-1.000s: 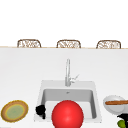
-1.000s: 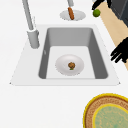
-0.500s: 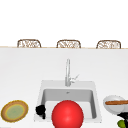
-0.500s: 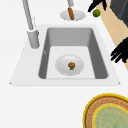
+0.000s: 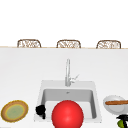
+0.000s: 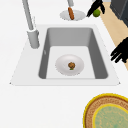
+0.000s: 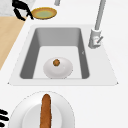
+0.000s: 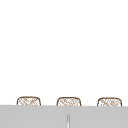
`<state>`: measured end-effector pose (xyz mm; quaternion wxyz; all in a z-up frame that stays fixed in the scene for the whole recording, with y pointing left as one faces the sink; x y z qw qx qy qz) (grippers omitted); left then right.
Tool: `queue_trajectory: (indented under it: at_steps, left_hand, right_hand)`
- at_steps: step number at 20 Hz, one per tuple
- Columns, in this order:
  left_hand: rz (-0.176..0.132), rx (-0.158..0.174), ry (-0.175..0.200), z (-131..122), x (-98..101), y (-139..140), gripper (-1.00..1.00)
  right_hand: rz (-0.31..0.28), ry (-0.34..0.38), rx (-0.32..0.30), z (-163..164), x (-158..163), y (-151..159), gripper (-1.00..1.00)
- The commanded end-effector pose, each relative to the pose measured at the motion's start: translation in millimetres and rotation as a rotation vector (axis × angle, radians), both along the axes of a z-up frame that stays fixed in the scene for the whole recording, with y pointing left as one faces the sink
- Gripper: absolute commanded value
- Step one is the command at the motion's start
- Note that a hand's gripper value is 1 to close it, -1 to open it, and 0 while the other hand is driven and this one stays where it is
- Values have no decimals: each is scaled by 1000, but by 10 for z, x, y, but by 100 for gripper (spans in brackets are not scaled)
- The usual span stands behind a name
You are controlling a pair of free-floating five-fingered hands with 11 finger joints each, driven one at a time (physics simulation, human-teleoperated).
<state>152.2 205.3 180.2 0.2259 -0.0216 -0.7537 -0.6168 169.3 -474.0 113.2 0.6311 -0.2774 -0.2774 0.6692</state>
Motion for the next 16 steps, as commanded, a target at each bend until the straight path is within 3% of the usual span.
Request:
queue_trajectory:
  at_steps: [1, 5, 6, 8, 11, 14, 15, 16]
  left_hand:
    - [0, 0, 0, 0, 0, 0, 0]
    - [0, 0, 0, 0, 0, 0, 0]
    - [0, 0, 0, 0, 0, 0, 0]
    - [0, 0, 0, 0, 0, 0, 0]
    - [0, 0, 0, 0, 0, 0, 0]
    - [0, 0, 0, 0, 0, 0, 0]
    - [0, 0, 0, 0, 0, 0, 0]
    - [0, 0, 0, 0, 0, 0, 0]
  right_hand:
    - [0, 70, 0, -181, 137, 0, -100]
    - [3, 57, 14, -178, 117, -43, -100]
    - [5, 54, 19, -182, 111, -42, 100]
    - [21, -41, 13, -161, 98, -44, 100]
    - [10, -123, 21, -146, 79, -58, 100]
    - [-27, -319, 66, -34, 21, -81, 100]
    - [-19, -347, 35, -25, 89, 6, 100]
    - [-16, -340, 50, 46, 104, 39, 100]
